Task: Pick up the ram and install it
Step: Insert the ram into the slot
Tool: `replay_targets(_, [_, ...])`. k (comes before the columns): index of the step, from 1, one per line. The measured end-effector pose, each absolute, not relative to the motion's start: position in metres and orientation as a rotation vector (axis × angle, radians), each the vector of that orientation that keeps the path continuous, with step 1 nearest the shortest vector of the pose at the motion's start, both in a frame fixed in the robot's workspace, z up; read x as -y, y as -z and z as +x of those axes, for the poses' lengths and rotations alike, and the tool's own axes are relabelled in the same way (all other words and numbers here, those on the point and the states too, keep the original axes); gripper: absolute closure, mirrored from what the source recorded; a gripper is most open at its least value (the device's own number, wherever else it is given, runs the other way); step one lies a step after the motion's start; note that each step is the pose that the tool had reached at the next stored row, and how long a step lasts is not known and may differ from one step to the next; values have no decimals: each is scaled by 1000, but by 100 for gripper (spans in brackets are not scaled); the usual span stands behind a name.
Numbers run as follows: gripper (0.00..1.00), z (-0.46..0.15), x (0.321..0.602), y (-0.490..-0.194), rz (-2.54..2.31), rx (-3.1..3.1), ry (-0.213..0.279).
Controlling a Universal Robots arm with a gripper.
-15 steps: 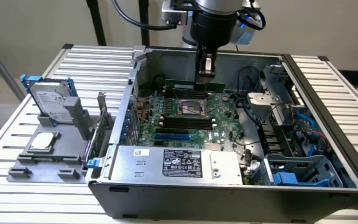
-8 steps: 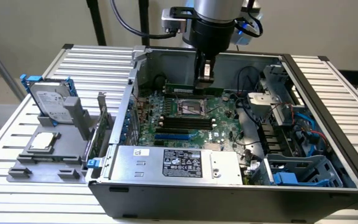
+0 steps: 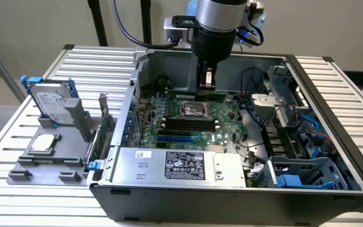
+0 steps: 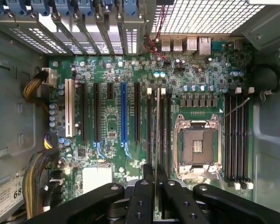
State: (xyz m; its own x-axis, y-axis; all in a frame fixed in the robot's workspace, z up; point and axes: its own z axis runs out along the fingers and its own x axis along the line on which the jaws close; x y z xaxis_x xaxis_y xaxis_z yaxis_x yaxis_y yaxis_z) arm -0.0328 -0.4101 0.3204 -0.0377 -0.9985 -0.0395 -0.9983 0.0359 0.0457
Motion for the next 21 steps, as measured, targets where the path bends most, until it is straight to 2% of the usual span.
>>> replay_targets(21, [86,-33,410,-282,2179,2256,95])
